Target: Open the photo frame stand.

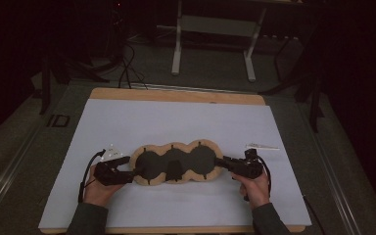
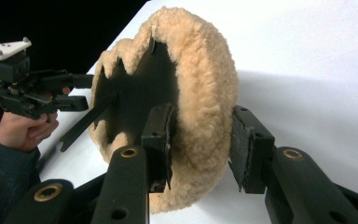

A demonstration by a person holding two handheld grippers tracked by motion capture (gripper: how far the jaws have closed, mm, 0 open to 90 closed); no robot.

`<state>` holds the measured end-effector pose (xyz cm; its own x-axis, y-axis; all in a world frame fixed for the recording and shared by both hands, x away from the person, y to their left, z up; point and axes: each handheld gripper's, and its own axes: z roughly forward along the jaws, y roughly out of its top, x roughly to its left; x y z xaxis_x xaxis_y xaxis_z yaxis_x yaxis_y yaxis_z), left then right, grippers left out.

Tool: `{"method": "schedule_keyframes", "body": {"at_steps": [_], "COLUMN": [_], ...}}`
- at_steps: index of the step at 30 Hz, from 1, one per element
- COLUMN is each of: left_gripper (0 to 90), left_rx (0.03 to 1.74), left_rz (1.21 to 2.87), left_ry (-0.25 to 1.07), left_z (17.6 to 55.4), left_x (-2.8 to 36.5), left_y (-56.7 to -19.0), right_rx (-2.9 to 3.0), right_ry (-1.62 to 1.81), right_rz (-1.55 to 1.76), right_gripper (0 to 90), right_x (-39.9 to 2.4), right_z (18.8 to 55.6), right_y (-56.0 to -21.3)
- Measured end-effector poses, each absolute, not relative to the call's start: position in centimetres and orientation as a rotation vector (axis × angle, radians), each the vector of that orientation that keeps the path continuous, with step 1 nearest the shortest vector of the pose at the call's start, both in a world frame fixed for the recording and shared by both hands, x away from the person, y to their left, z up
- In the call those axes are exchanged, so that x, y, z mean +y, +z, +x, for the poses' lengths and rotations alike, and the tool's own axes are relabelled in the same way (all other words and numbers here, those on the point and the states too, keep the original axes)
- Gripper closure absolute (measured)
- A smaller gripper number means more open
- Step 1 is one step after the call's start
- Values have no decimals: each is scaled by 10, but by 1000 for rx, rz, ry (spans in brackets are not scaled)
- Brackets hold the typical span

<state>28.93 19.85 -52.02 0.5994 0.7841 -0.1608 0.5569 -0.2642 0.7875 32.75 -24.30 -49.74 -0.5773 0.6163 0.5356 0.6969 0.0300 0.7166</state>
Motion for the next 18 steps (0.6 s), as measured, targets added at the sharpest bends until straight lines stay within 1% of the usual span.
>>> {"method": "schedule_keyframes", "body": {"at_steps": [7, 9, 18], "left_gripper": [308, 294, 294], "left_rx": [1058, 1059, 1047], "left_rz": [1930, 1936, 1942], "left_ry": [261, 256, 234], "left_z": [293, 294, 295], "left_x": [199, 198, 196], "left_y": [-523, -524, -526], "right_rx": [-2261, -2276, -2358], "right_ry": [-1605, -1605, -1580], "right_rz": [-1374, -1365, -1331], "right_gripper": [620, 620, 619], "right_x": [-242, -242, -241], "right_z": [326, 326, 324], "right_y": [-496, -496, -496]}}
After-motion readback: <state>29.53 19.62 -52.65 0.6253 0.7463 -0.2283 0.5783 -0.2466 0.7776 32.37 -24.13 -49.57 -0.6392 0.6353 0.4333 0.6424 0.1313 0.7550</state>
